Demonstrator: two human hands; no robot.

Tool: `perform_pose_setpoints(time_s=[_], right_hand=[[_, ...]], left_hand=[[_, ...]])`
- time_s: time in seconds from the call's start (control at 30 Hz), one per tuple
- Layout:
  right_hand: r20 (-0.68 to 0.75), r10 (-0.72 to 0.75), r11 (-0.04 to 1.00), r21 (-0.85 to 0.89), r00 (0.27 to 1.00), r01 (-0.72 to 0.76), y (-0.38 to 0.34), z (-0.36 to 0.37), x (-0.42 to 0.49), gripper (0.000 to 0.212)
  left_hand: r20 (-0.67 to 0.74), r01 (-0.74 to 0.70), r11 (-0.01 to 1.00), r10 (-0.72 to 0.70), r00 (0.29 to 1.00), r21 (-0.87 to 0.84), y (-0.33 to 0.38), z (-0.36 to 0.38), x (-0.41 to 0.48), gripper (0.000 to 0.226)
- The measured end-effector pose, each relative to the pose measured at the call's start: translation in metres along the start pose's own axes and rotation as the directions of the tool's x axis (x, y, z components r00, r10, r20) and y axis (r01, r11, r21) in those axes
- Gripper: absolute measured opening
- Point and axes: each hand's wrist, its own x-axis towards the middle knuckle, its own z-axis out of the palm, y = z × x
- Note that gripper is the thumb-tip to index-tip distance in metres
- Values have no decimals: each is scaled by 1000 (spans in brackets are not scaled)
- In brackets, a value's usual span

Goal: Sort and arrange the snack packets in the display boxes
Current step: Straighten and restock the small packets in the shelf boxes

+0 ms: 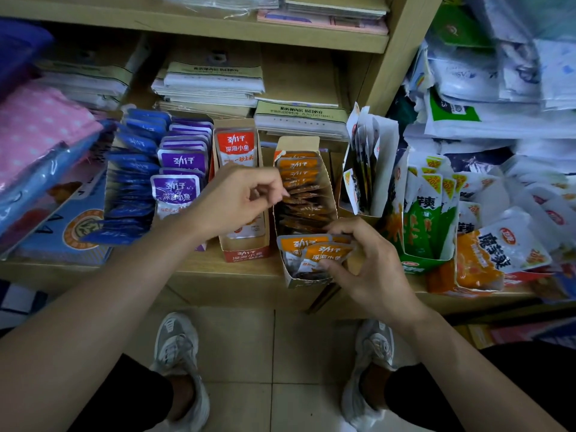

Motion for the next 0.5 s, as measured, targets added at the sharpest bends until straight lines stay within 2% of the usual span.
perform_pose_setpoints(time_s=[0.1, 0.2, 0.27, 0.4, 0.5], right_hand=[[56, -2, 1000, 19, 998, 1, 2, 0, -1, 40], [96, 12, 998, 61, 995, -18, 2, 1, -2, 35], [106, 21, 997, 66, 994, -28, 2, 0, -2, 34], [86, 29, 998, 61, 996, -34, -1, 1, 1, 36], [82, 61, 994, 82, 995, -68, -5, 2, 3, 38]], left_hand=[[82, -47, 996, 41, 996, 78, 2, 1, 4, 14], [152, -53, 990, 33, 988, 131, 3, -3, 9, 35], [168, -113, 966, 75, 983, 232, 5, -5, 12, 40], [154, -246, 885, 200, 967, 395, 7, -1, 17, 19], [104, -183, 913, 156, 982, 364, 7, 2, 17, 11]])
